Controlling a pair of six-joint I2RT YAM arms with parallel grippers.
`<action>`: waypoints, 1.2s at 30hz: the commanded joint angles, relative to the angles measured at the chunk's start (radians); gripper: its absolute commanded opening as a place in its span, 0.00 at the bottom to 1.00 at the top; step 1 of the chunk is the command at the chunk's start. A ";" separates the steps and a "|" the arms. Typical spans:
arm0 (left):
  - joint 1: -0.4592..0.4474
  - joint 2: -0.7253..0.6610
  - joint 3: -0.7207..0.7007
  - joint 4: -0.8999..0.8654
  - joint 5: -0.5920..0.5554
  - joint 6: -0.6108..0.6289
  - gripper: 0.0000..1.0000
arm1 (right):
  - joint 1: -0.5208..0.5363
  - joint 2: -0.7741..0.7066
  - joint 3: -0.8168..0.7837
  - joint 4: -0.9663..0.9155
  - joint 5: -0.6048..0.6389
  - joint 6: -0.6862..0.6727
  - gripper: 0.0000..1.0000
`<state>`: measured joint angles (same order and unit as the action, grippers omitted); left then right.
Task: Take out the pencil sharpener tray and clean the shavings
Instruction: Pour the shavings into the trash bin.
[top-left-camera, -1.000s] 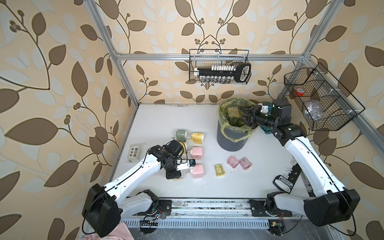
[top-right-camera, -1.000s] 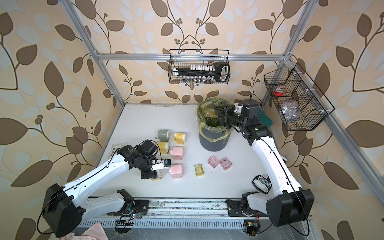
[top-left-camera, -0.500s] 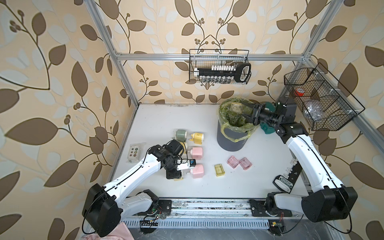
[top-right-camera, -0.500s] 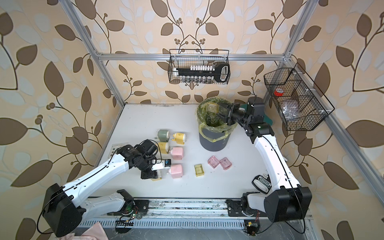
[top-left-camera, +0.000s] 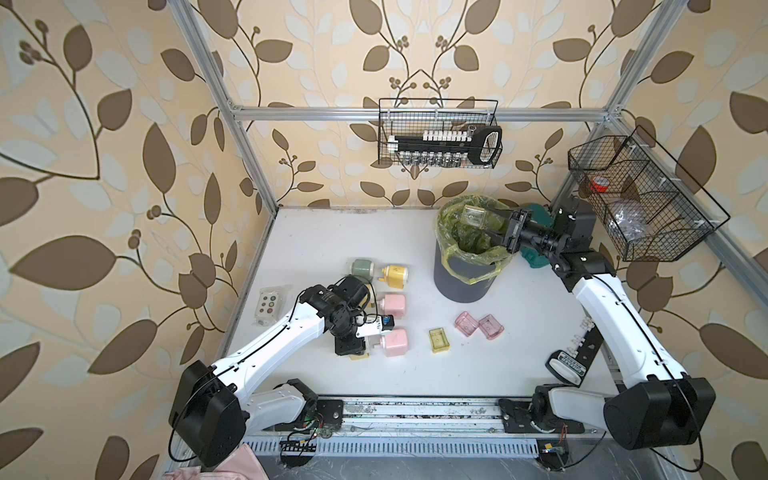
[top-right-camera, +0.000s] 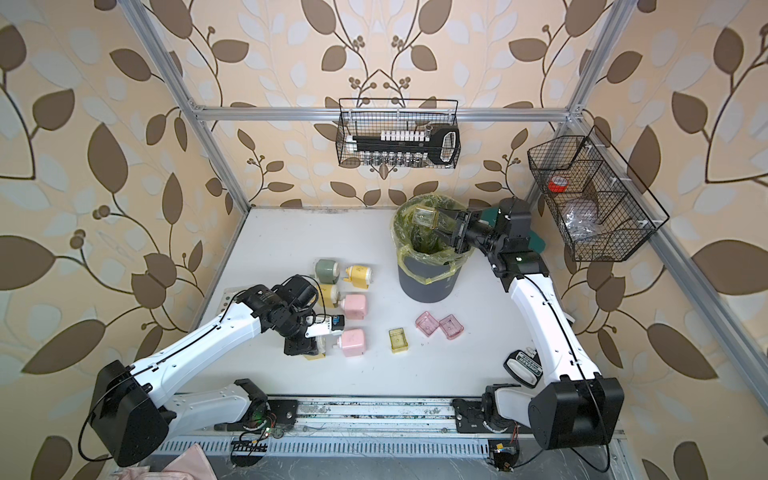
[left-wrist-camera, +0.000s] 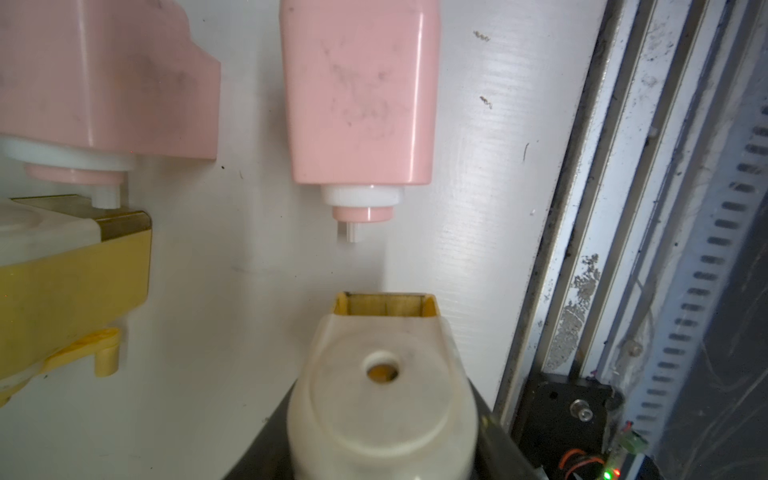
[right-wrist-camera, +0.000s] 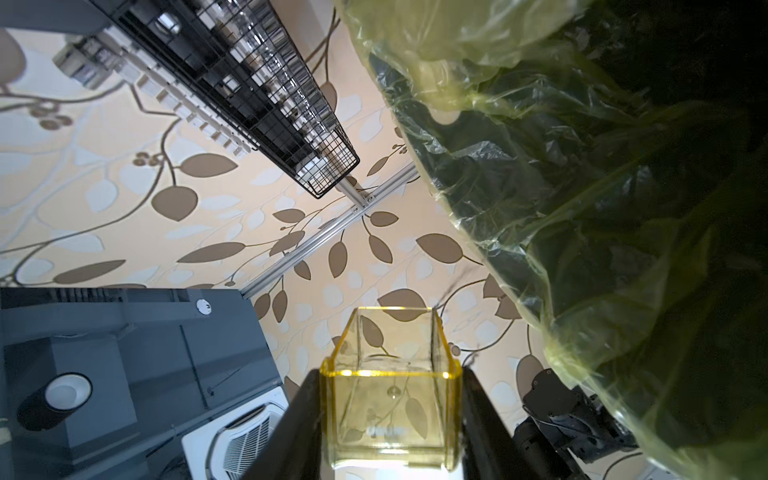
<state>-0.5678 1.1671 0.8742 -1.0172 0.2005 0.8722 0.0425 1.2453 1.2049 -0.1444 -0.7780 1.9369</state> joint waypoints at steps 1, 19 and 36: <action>0.005 0.004 0.042 -0.023 0.025 0.004 0.00 | -0.017 -0.009 0.012 -0.079 -0.032 -0.097 0.00; 0.002 0.032 0.063 -0.021 0.028 0.004 0.00 | -0.031 -0.006 -0.007 -0.066 -0.130 -0.220 0.00; 0.002 0.127 0.081 0.028 -0.091 0.019 0.00 | 0.036 -0.231 0.036 -0.270 0.184 -1.049 0.00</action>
<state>-0.5682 1.2854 0.9230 -0.9977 0.1455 0.8734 0.0540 1.0504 1.1923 -0.2951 -0.6922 1.1797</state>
